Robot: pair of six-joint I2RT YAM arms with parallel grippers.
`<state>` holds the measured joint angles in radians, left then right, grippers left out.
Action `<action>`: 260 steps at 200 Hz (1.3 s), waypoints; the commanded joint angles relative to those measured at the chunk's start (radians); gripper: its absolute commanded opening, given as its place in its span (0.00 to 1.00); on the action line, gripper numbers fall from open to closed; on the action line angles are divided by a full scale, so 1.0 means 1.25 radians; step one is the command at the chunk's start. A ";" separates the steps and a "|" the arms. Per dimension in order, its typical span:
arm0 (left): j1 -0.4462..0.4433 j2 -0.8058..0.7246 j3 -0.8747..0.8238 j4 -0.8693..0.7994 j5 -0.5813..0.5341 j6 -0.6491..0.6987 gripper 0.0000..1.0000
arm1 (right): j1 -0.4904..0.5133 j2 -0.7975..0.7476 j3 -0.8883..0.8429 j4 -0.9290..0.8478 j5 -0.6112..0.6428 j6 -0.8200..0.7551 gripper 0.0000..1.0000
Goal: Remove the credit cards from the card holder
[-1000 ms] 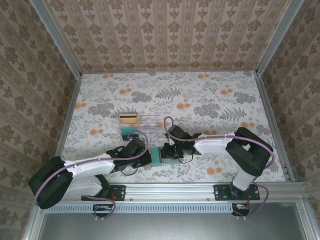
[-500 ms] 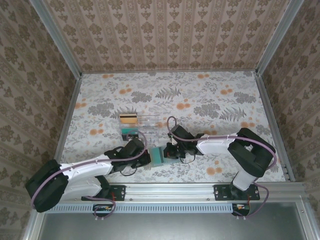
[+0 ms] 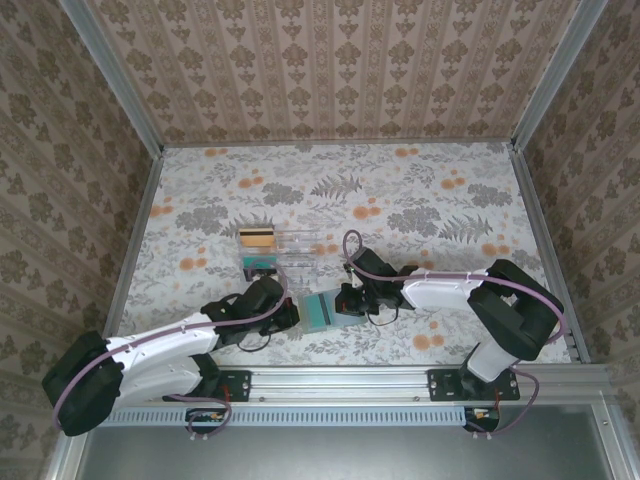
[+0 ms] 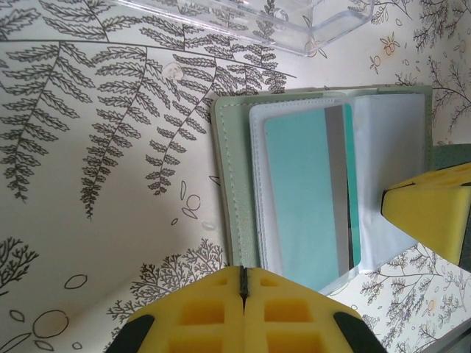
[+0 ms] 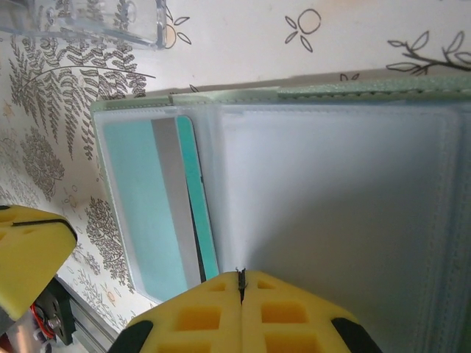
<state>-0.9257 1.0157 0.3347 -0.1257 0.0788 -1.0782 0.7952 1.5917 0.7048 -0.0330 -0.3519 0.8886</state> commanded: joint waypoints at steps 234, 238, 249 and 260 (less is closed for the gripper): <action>-0.009 0.195 0.063 0.067 0.050 0.008 0.00 | 0.012 0.075 0.041 0.046 -0.069 -0.033 0.08; -0.009 0.194 0.064 0.065 0.048 0.008 0.00 | 0.012 0.073 0.039 0.043 -0.066 -0.032 0.08; -0.009 0.192 0.062 0.057 0.044 0.009 0.00 | 0.012 0.063 0.031 0.041 -0.059 -0.032 0.00; -0.009 0.187 0.062 0.044 0.039 0.008 0.00 | 0.010 0.053 0.024 0.035 -0.050 -0.034 0.00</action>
<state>-0.9291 1.2446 0.4004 -0.0242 0.1307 -1.0775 0.8009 1.6775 0.7506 0.0204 -0.4191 0.8440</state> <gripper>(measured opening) 0.048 0.053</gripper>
